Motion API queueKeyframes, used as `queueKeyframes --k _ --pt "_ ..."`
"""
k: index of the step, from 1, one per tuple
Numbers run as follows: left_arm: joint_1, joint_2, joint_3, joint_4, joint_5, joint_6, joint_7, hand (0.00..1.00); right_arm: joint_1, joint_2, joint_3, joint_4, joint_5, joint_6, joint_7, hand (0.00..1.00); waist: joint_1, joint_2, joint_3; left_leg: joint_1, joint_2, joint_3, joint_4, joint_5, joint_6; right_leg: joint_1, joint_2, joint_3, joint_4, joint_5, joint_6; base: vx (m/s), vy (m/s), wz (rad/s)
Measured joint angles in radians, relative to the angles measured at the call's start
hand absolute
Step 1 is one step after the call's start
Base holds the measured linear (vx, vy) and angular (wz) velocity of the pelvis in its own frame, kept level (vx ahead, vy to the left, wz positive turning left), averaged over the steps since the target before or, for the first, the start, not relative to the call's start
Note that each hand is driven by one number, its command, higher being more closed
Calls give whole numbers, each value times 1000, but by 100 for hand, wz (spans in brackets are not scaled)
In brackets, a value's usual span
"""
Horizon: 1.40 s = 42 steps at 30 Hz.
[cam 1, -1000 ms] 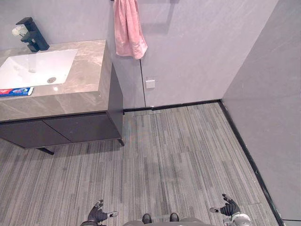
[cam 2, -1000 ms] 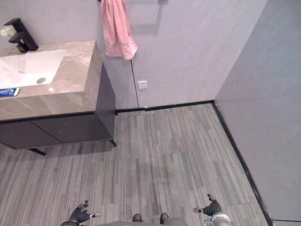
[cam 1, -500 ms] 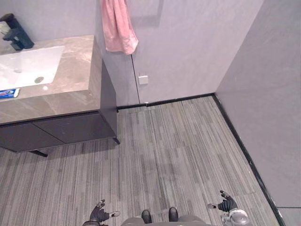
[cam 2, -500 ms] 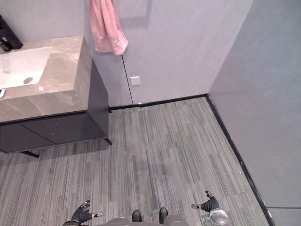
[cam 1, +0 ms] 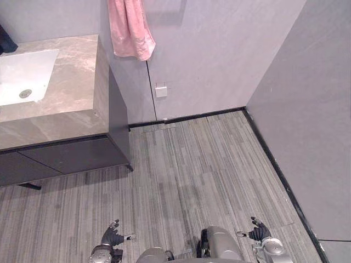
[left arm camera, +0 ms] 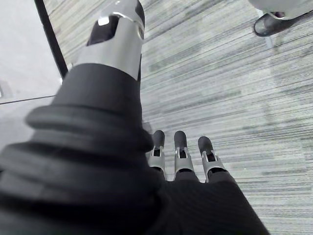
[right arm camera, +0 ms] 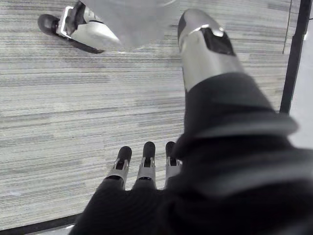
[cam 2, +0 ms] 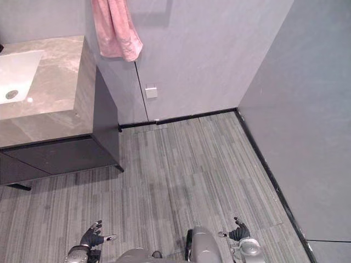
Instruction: Organize washtable
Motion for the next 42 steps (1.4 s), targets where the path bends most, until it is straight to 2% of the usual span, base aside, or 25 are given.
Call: queueKeyframes --k 2,3,4,6,7,9,10,13,16,18,20,21,22,23,24,26,27,28,30,33,36,37,39,40,42 --pt "-20 8 -2 -1 1 -3 0 0 16 -11 -1 0 -1 0 0 0 -17 -12 0 39 7 -20 -39 5 -50 2 12 8 -164 121 -19 455 -183 42" --pt "-32 9 -1 1 1 -5 0 0 29 -16 -7 2 -1 2 0 0 -25 -31 -4 70 19 -41 -44 -15 -85 -2 8 14 -129 212 -88 496 -240 23" --pt "-41 1 -3 0 1 -7 -2 0 27 -21 -12 0 -1 5 -1 0 -25 -6 -1 79 51 -38 -33 -6 -118 -19 24 -10 -73 172 -113 484 -253 15" --pt "-58 -8 -10 1 2 -5 -1 0 19 -19 -15 -4 -1 2 1 0 -29 0 -4 36 65 -56 55 39 -179 -11 31 -22 -62 121 -137 431 -238 2" --pt "-63 -13 -9 -2 2 -6 -1 0 20 -18 -19 -4 -1 1 1 0 -28 1 -4 9 73 -67 111 64 -183 5 35 -28 -76 113 -145 496 -270 15" --pt "-59 -40 -8 -12 1 -6 -2 0 40 -12 -21 2 3 3 0 0 -24 6 -4 -116 126 -122 450 132 -194 160 67 -42 -212 108 -151 481 -245 23" --pt "-56 -46 -8 -12 1 -5 -2 0 48 -10 -21 1 5 3 -1 0 -22 6 -4 -134 142 -121 534 131 -196 207 75 -47 -242 108 -151 504 -221 20" --pt "-36 -73 -8 -58 0 -5 -2 0 55 4 -23 -15 27 -2 -9 0 12 4 -6 -294 192 -75 762 91 -129 378 103 -32 -360 94 -162 346 -103 -2" --pt "-33 -79 -9 -68 -1 -4 -1 0 41 25 -53 -14 42 -3 -9 0 35 2 -5 -434 170 -26 627 61 -87 442 91 -11 -404 88 -151 234 16 -15" --pt "-28 -80 -13 -68 -1 -4 -1 0 41 29 -61 -14 44 -2 -11 0 40 -8 1 -463 116 -27 436 66 -92 481 61 -3 -417 70 -122 318 143 -13" --pt "-27 -81 -28 -68 -1 -4 -1 0 43 28 -76 -13 52 -2 -16 0 40 -2 -2 -471 70 -42 208 119 -101 503 40 4 -413 40 -88 298 207 -7" --pt "-22 -79 -28 -66 -1 -4 0 0 49 26 -79 -10 52 -1 -22 0 41 10 -5 -467 59 -55 138 230 -76 508 39 23 -398 8 -61 302 261 -34" --pt "-17 -70 -26 -65 -1 -3 1 0 46 35 -78 -10 52 -1 -23 0 55 4 -15 -458 39 -53 160 261 -28 510 17 50 -365 -29 -36 313 251 -37" --pt "-17 -66 -26 -65 -1 -3 1 0 47 40 -77 -12 51 -3 -22 0 58 -11 -21 -458 25 -42 170 237 -23 507 -2 53 -353 -42 -25 371 218 -22" --pt "-26 -65 -26 -64 -1 -3 1 0 59 40 -79 -10 51 -2 -22 0 62 -35 -24 -464 1 -30 201 189 -9 507 -31 56 -320 -64 -5 392 196 -1" --pt "-36 -66 -26 -57 0 -2 0 0 57 39 -80 -10 50 -1 -23 0 61 -44 -27 -457 -19 -27 243 140 11 479 -58 84 -215 -70 6 398 222 1" --pt "-35 -61 -25 -50 0 -2 0 0 57 42 -78 -9 50 -1 -21 0 63 -55 -33 -426 -33 -14 243 119 23 433 -80 118 -74 -63 20 405 213 -1" --pt "-31 -49 -25 -49 0 1 0 0 52 47 -78 -9 47 0 -20 0 60 -65 -33 -379 -50 -8 231 98 36 380 -100 153 86 -25 77 411 192 3" --pt "-31 -23 -25 -50 0 1 2 0 55 52 -76 -4 38 0 -15 0 58 -75 -33 -305 -63 -14 221 69 54 328 -111 173 270 -23 84 409 98 14" --pt "-29 0 -23 -50 -1 2 4 0 37 48 -34 -2 38 -3 -6 0 56 -72 -34 -196 -55 -33 141 60 52 248 -100 104 305 -63 23 364 5 13" --pt "-27 1 -17 -49 -1 2 4 0 35 47 -18 -2 37 -7 -3 0 34 -51 -24 -115 -10 -58 81 65 44 162 -39 60 118 -75 -6 381 -101 28" --pt "-26 -3 -17 -48 -1 2 4 0 36 44 -18 -2 37 -6 -3 0 24 -50 -24 -96 5 -72 71 66 31 133 -22 59 -4 -53 -1 272 -132 46" --pt "-24 -2 -19 -46 -1 1 2 0 58 44 -11 -1 37 -3 -4 0 9 -81 -34 -64 7 -95 48 57 -31 132 -12 77 -228 153 -17 399 -206 52" --pt "-29 -19 -24 -29 -1 2 1 0 75 31 -15 6 37 0 -4 0 9 -59 -33 -44 31 -121 35 38 -64 152 12 61 -231 228 -62 366 -196 24" --pt "-35 -26 -26 -28 -1 0 0 0 70 30 -28 0 37 0 -4 0 7 -43 -35 -38 56 -130 10 66 -106 152 27 45 -217 184 -83 320 -203 24"
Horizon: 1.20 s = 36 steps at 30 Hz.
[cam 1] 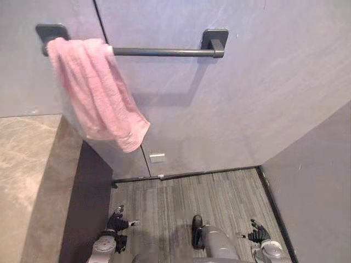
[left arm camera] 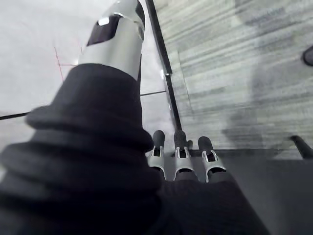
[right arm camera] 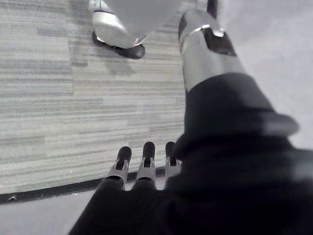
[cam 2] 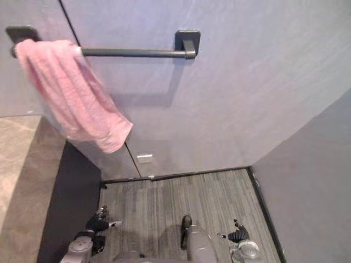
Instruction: Organize washtable
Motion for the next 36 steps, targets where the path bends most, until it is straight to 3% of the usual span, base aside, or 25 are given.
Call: queueKeyframes --k 2,5,6,8,9,11,12,13,20,29,36 --pt "-15 -11 0 -1 0 0 0 0 8 5 -23 0 0 0 0 0 -5 15 1 -2 17 -20 12 24 -33 19 2 -34 12 -38 -13 296 -243 49" --pt "-18 -34 13 -7 0 -3 1 0 48 25 -23 -16 4 2 -1 0 6 15 3 -107 64 -39 318 53 -89 138 4 -93 -45 -71 -30 203 -166 60" --pt "-10 -51 17 -26 0 -3 1 0 55 29 -22 -35 4 2 -2 0 13 17 3 -159 95 -9 440 44 -88 185 13 -104 -74 -75 -36 147 -79 27" --pt "8 -72 18 -37 0 -2 0 0 58 36 -25 -69 17 -3 -5 0 25 18 4 -215 125 56 486 19 -46 236 17 -111 -107 -77 -39 138 -43 10" --pt "8 -78 18 -37 0 -1 0 0 56 37 -26 -76 25 -5 -8 0 30 17 4 -235 126 73 456 13 -35 243 16 -109 -115 -77 -39 107 15 -3" --pt "10 -76 19 -37 0 1 1 0 47 44 -34 -79 31 -6 -16 0 34 20 3 -249 95 75 233 27 -25 253 9 -107 -127 -76 -25 102 72 -3" --pt "12 -77 18 -37 0 1 1 0 47 42 -36 -78 32 -7 -19 0 33 29 -1 -249 70 56 110 122 0 252 8 -102 -123 -81 -7 99 124 -12" --pt "19 -69 19 -31 -1 2 2 0 49 50 -36 -65 32 -5 -19 0 44 16 -8 -221 45 49 70 152 -5 254 -5 -76 -126 -81 11 124 116 -13" --pt "23 -41 19 -19 -5 2 2 0 58 49 -48 -47 26 -2 -19 0 53 5 -29 -146 -42 82 -69 192 32 276 -58 -56 -179 -64 55 93 92 -5" --pt "25 -15 19 -24 -10 0 4 0 47 41 -47 -2 21 -2 -19 0 50 -6 -45 -101 -66 55 -179 246 39 290 -64 -69 -201 -60 60 15 1 6" --pt "108 -9 59 -318 -85 -8 19 0 50 27 -23 -23 20 -5 -19 0 54 -16 -54 -86 -82 29 -250 299 54 292 -70 -84 -222 -34 66 -57 17 8"
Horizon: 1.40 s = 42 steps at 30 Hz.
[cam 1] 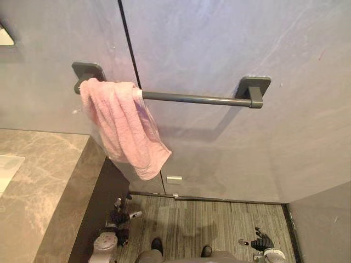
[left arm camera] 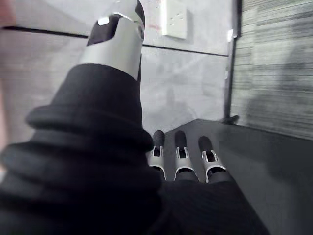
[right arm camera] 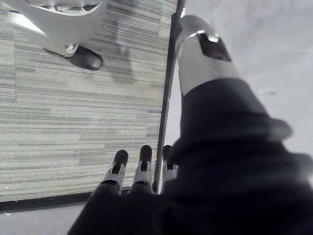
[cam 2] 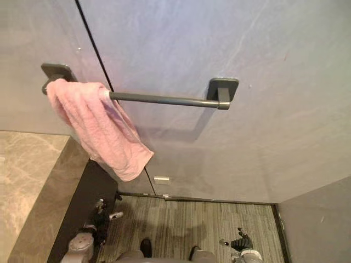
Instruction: Organize washtable
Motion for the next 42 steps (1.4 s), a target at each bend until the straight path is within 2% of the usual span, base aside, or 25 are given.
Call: queueKeyframes --k 7,8,11,18,20,27,42 --pt "84 4 71 -277 -80 -23 6 0 19 -3 1 -30 -26 -12 3 0 3 5 -22 13 -8 -30 -42 27 3 -2 -2 -6 -6 1 2 -57 17 9" --pt "91 4 75 -303 -87 -38 5 0 19 -7 1 -30 -33 -14 7 0 2 12 -28 15 -10 -38 -51 31 3 -1 -1 -8 -8 1 3 -10 -5 7" --pt "93 3 89 -348 -98 -40 8 0 18 -12 1 -30 -41 -14 14 0 2 19 -32 19 -10 -47 -51 31 3 7 -1 -14 -12 1 3 9 -7 6" --pt "89 15 115 -491 -98 -60 28 0 15 -15 1 -31 -48 -14 18 0 3 19 -32 28 -10 -51 -51 31 3 21 2 -18 -15 1 3 4 -2 1" --pt "76 22 133 -501 -98 -66 29 0 14 -15 2 -33 -53 -14 19 0 3 19 -32 32 -10 -51 -51 31 3 24 2 -17 -16 1 3 0 0 0" --pt "35 136 155 -506 -98 -81 39 0 19 -34 14 -49 -68 -14 24 0 2 17 -34 39 -9 -45 -51 31 3 28 3 -7 -23 2 2 -14 1 -3" --pt "-70 215 159 -480 -95 -80 45 0 8 -54 46 -66 -75 -14 43 0 0 15 -37 30 2 -14 -52 28 0 14 21 30 -54 27 -4 1 -6 -8"
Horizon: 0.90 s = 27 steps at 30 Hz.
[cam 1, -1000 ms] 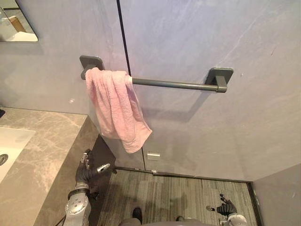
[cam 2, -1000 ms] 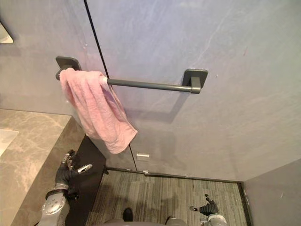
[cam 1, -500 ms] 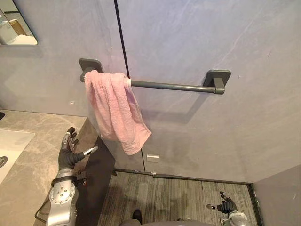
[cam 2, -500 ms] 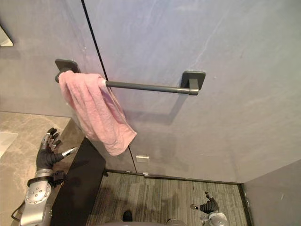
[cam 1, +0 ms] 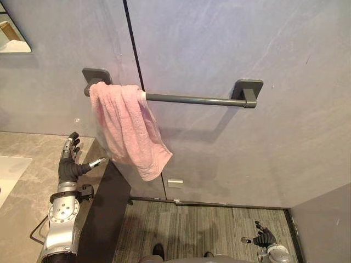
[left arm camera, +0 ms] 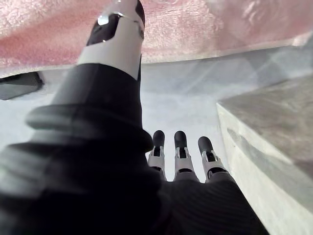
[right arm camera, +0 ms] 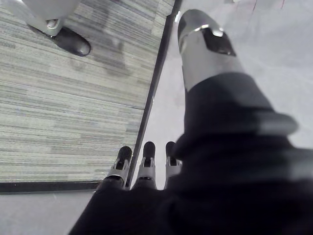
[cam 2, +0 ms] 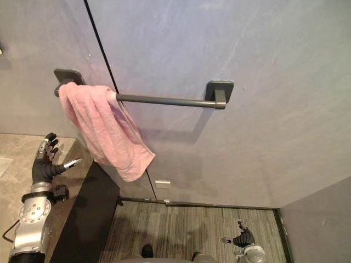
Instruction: Organize washtable
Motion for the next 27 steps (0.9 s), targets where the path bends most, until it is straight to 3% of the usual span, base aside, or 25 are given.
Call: queueKeyframes --k 12,13,27 --pt "-46 37 -88 2 32 0 -22 0 -8 -4 8 -1 -1 0 2 0 -4 -1 -1 -1 0 22 0 0 0 -1 3 26 -32 29 2 -15 5 -7" --pt "-53 38 -104 3 41 1 -23 100 -6 -5 18 -1 -1 0 2 0 -6 -3 -2 -1 0 23 0 0 0 0 3 27 -39 31 2 -26 7 -3" --pt "-65 39 -138 36 77 3 -37 100 -9 -6 42 -32 -2 0 3 0 -36 -5 -6 -2 0 29 0 0 0 1 6 35 -49 42 1 1 -1 -1"
